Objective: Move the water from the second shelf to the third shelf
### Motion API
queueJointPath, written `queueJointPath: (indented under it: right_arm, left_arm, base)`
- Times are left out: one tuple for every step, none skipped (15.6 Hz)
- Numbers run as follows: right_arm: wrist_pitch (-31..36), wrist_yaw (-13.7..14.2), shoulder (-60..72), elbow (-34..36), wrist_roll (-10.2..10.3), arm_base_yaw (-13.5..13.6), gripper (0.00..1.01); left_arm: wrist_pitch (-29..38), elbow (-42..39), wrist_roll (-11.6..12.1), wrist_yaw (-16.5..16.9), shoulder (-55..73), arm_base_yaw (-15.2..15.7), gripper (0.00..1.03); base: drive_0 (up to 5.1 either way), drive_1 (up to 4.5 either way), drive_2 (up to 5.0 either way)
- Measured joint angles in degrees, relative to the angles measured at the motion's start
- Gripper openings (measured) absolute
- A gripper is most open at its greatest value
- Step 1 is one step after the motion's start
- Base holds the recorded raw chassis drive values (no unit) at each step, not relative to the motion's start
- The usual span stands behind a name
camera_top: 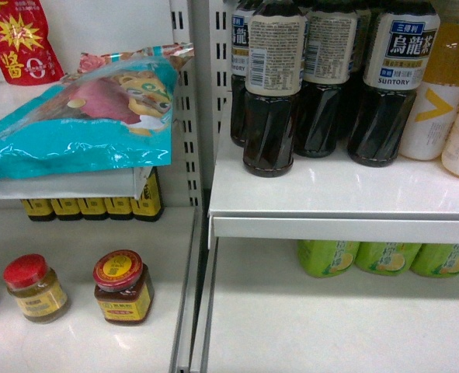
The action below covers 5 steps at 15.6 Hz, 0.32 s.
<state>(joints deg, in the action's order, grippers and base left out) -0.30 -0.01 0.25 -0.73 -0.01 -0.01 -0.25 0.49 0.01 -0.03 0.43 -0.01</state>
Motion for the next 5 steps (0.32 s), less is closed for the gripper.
queueJointPath:
  right_arm:
    - [0.0,0.0,0.0,0.0,0.0,0.0,0.98]
    - [0.0,0.0,0.0,0.0,0.0,0.0,0.98]
    - [0.0,0.0,0.0,0.0,0.0,0.0,0.98]
    - [0.0,0.0,0.0,0.0,0.0,0.0,0.98]
    - [0.0,0.0,0.0,0.0,0.0,0.0,0.98]
  left_arm:
    - [0.0,0.0,0.0,0.0,0.0,0.0,0.98]
    - [0.0,0.0,0.0,0.0,0.0,0.0,0.98]
    - [0.0,0.0,0.0,0.0,0.0,0.0,0.98]
    - [0.0,0.0,0.0,0.0,0.0,0.0,0.98]
    - [0.0,0.0,0.0,0.0,0.0,0.0,0.98]
  base:
    - [0.0,0.0,0.0]
    - [0.0,0.0,0.0]
    - [0.0,0.0,0.0]
    - [0.0,0.0,0.0]
    - [0.0,0.0,0.0]
